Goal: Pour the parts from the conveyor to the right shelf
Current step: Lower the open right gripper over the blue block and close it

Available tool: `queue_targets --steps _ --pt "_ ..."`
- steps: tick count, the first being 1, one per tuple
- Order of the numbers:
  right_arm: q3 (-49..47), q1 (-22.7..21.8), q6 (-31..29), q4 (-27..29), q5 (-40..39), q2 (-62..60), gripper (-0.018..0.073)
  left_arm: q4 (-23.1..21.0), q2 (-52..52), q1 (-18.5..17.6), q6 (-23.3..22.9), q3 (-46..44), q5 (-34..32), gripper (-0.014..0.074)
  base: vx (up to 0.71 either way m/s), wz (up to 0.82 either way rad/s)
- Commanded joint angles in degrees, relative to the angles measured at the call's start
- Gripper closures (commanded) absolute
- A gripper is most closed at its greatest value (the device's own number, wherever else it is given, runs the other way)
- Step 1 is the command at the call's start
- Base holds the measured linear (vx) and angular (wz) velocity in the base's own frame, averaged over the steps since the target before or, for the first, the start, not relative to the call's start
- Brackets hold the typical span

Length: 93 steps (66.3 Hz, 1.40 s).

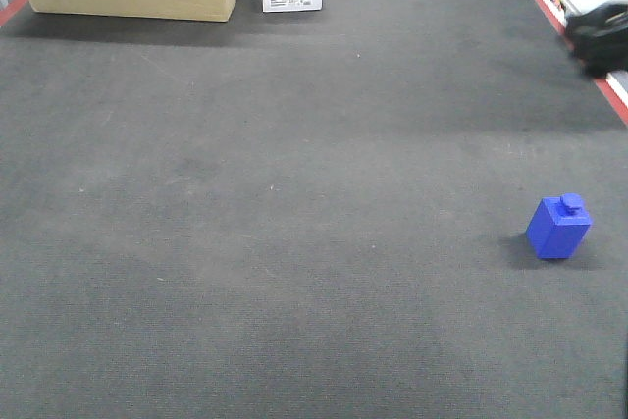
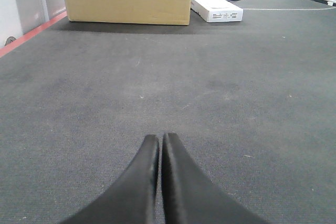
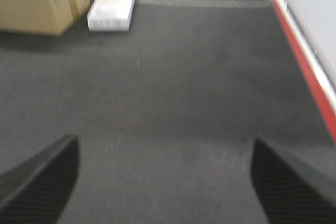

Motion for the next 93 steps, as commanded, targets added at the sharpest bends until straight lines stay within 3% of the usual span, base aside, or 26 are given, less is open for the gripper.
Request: queue_targets --steps 1,11,23,32,42,51,57,93 --pt "-2.43 -0.27 -0.65 0.18 -0.88 0.93 -0.0166 -0.45 -0.61 -0.31 -0.49 -1.10 -4.55 0.0603 0.00 0.00" --pt "-6.20 -0.27 4.26 -2.69 11.71 5.15 -0.0148 -0.45 -0.61 -0.31 -0.49 -1.10 -4.55 0.0603 0.00 0.00" --pt "-13.20 -0.27 13.85 -15.88 26.96 11.24 -0.0122 -0.45 -0.61 -0.31 -0.49 -1.10 -4.55 0.0603 0.00 0.00" --pt "-18.84 -0.28 14.72 -21.26 35.82 16.12 -0.0095 -0.45 -0.61 -0.31 -0.49 -1.10 -4.55 0.0603 0.00 0.00" --pt "-24.05 -3.80 11.73 -17.47 40.60 21.69 -0.0062 -0.45 -0.61 -0.31 -0.49 -1.10 -4.55 0.0603 0.00 0.00" --pt "-28.39 -8.88 2.11 -10.04 47.24 27.27 -0.0038 -0.45 -0.61 -0.31 -0.49 -1.10 -4.55 0.0603 0.00 0.00" --pt "-30.24 -10.10 -1.08 -6.59 49.62 30.29 -0.0036 -0.45 -0.61 -0.31 -0.49 -1.10 -4.55 0.0603 0.00 0.00" --pt "-32.68 -9.91 -4.25 -6.51 48.09 41.46 -0.0036 -0.45 -0.61 -0.31 -0.49 -1.10 -4.51 0.0603 0.00 0.00"
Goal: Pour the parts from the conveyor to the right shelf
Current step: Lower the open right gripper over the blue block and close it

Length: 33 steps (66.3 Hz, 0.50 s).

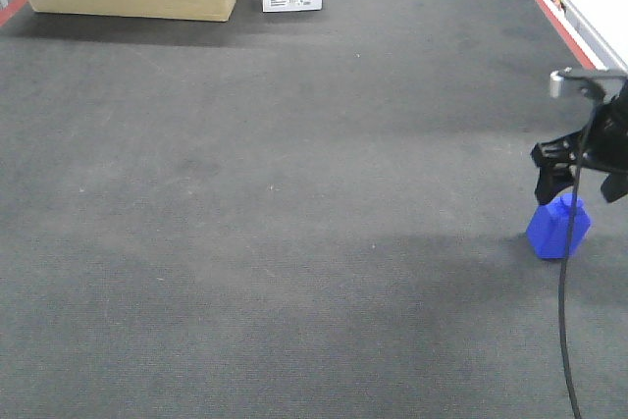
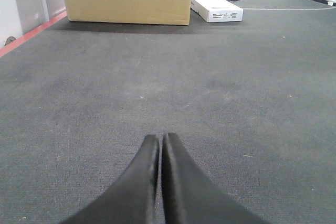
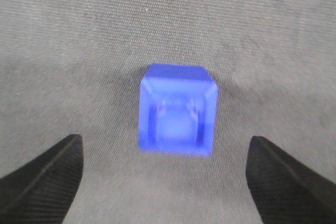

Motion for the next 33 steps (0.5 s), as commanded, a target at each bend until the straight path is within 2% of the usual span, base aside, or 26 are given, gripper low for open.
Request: queue_targets --steps 1,22,33 --pt "-1.69 -0.25 -0.51 -0.33 -1.70 -0.76 -0.0036 -0.45 -0.61 -0.31 -0.49 -1.10 -4.51 0.0603 0.00 0.00" --pt "-1.94 -0.31 0.05 -1.56 -6.28 3.92 -0.0031 -0.45 -0.61 -0.31 -0.49 -1.10 -4.51 0.0603 0.00 0.00" --pt "-3.48 -0.31 0.00 -1.37 -5.22 5.59 0.0051 -0.45 -0.61 -0.31 -0.49 -1.10 -4.51 0.0603 0.00 0.00"
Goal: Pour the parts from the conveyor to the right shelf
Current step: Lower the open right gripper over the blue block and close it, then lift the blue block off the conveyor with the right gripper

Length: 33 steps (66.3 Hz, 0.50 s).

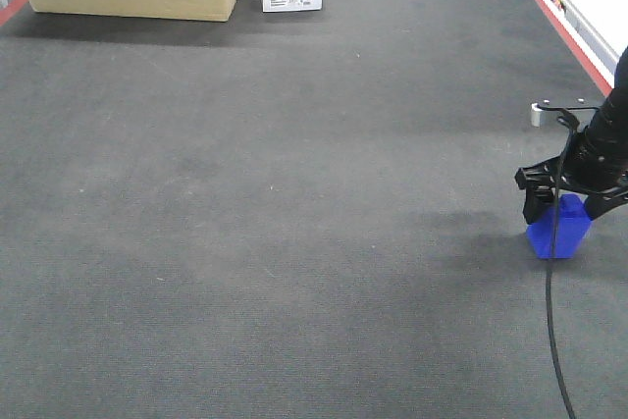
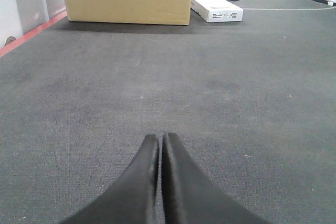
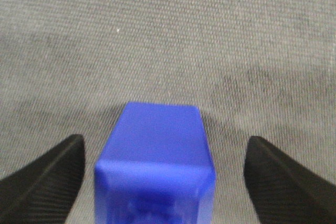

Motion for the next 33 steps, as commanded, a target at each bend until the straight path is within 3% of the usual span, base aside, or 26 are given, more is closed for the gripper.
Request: queue_targets --steps 1,14,22,33 --pt "-2.64 -0.31 -0.10 -0.01 0.14 -2.13 0.0070 -0.45 -0.61 -0.31 -0.49 -1.10 -4.51 0.0603 0.00 0.00" --pt "-4.31 -0.26 -0.05 0.00 4.76 0.15 0.0333 -0.45 -0.61 -0.31 -0.49 -1.10 -4.51 0.0603 0.00 0.00" --pt "-4.56 -0.26 -0.25 0.00 6.42 0.40 0.0575 -0.45 -0.61 -0.31 -0.49 -1.10 -4.51 0.0603 0.00 0.00" --pt "-4.56 -0.26 -0.06 -0.17 6.57 -0.36 0.0568 -0.45 -0.61 -0.31 -0.49 -1.10 -4.51 0.0603 0.00 0.00"
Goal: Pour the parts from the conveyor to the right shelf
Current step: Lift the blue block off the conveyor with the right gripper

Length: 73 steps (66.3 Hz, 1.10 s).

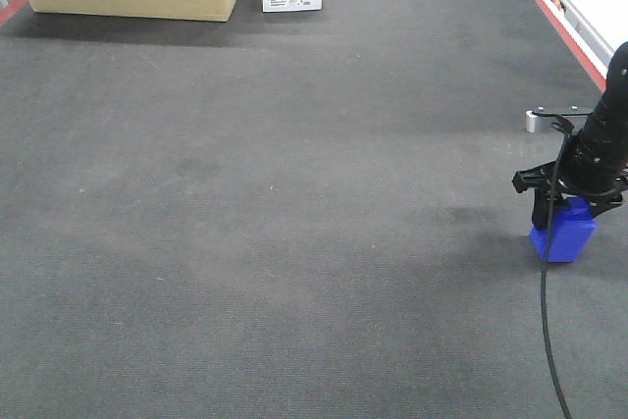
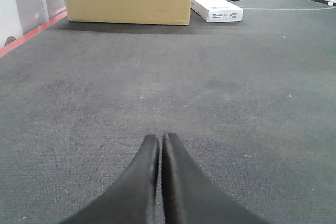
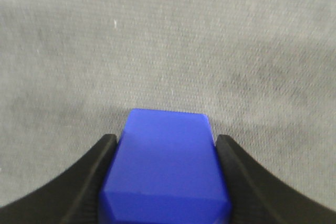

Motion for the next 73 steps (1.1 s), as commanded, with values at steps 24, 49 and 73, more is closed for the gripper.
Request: queue_targets --steps 24,49,73 --pt "0.39 -0.26 1.01 2.01 -7.43 -18.24 0.0564 -0.45 -0.61 -0.31 -0.49 -1.10 -4.51 0.0603 0.00 0.00" --pt "28.42 -0.26 -6.09 12.45 -31.19 -50.29 0.0564 -0.45 -0.61 -0.31 -0.49 -1.10 -4.51 0.0603 0.00 0.00" --pt "57.35 -0.26 -10.89 15.44 -42.08 -80.80 0.0564 -0.45 -0.61 -0.31 -0.49 -1.10 -4.51 0.0603 0.00 0.00"
